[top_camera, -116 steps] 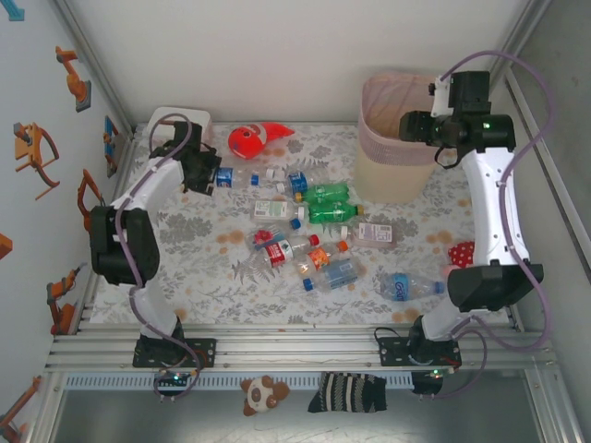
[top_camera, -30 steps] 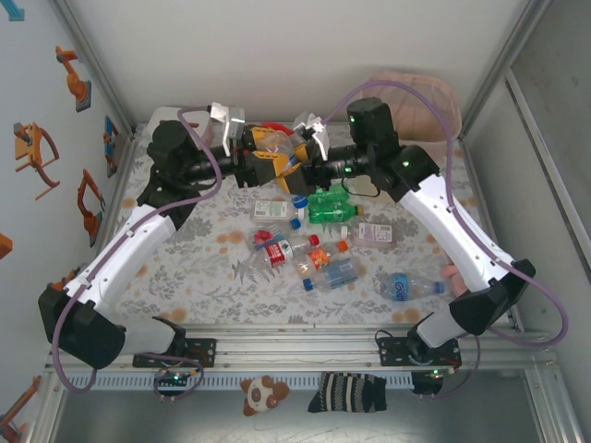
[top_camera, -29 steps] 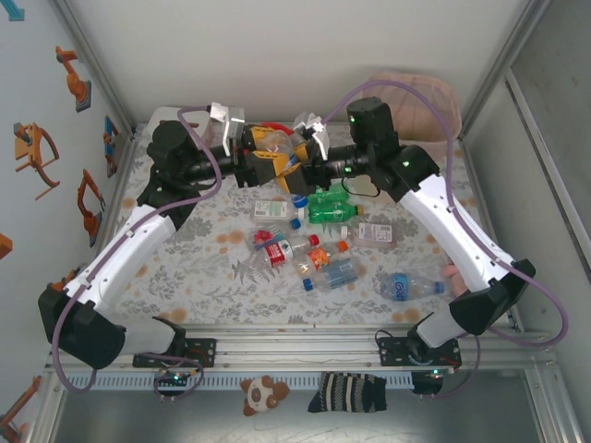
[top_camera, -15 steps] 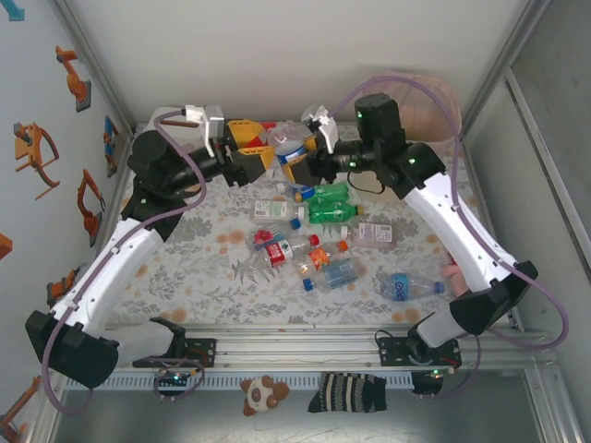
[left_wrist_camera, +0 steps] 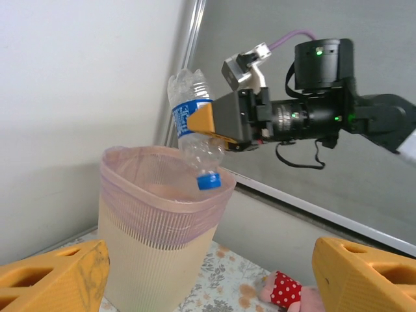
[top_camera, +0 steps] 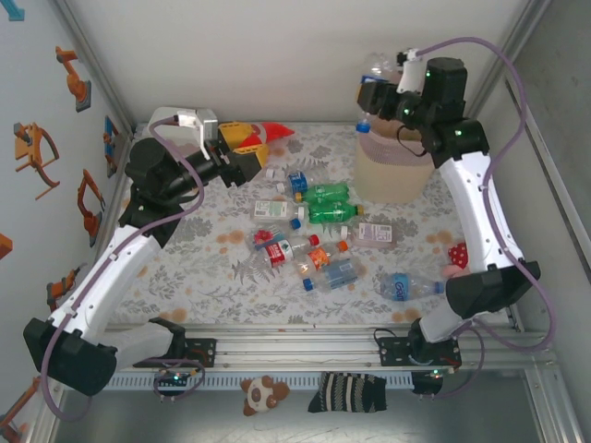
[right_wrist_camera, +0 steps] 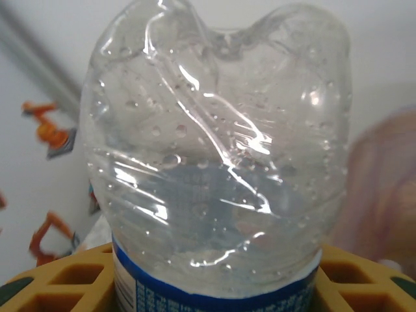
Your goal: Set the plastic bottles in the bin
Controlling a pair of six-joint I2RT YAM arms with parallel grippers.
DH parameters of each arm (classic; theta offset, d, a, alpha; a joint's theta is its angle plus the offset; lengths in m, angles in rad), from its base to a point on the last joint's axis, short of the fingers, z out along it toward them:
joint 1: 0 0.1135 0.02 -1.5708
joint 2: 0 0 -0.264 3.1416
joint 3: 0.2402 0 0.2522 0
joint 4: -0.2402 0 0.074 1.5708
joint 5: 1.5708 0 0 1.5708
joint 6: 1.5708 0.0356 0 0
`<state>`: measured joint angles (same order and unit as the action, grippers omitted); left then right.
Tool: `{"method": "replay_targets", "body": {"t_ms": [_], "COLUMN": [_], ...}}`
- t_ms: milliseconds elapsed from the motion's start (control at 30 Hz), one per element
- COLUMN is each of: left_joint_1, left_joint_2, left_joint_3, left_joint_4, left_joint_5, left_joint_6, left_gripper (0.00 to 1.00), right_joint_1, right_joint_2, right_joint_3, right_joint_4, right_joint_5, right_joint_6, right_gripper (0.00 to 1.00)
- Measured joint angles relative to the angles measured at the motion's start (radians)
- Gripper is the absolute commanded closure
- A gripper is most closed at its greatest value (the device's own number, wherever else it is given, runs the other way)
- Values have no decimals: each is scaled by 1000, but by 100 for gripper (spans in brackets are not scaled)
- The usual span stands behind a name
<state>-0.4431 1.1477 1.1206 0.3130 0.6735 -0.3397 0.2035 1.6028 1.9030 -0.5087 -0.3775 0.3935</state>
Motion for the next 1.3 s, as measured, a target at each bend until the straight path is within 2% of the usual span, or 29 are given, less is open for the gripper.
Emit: {"method": "replay_targets", "body": {"t_ms": [167, 400, 733, 1033, 1300], "left_joint_1": [0, 1, 1, 1, 1], "left_joint_2": [0, 0, 8, 8, 8], "left_joint_3": [-12, -16, -17, -19, -24], "left_joint_4": [13, 27, 31, 31, 19], "left_joint_5": [-1, 0, 0, 0, -1], "left_joint_6": [-11, -23, -45, -64, -67], "left_gripper": [19, 19, 20, 21, 21], "right_joint_1": [-99, -119, -113, -87, -82], "right_joint_2": [96, 190, 387, 531, 629], "right_joint_3": [10, 13, 202, 265, 279], "right_joint_4": [75, 175, 37, -64, -87], "right_joint_5": [91, 261, 501, 553, 555], "right_joint_6": [194, 489, 875, 1109, 1215], "right_gripper": [52, 52, 49, 48, 46]}}
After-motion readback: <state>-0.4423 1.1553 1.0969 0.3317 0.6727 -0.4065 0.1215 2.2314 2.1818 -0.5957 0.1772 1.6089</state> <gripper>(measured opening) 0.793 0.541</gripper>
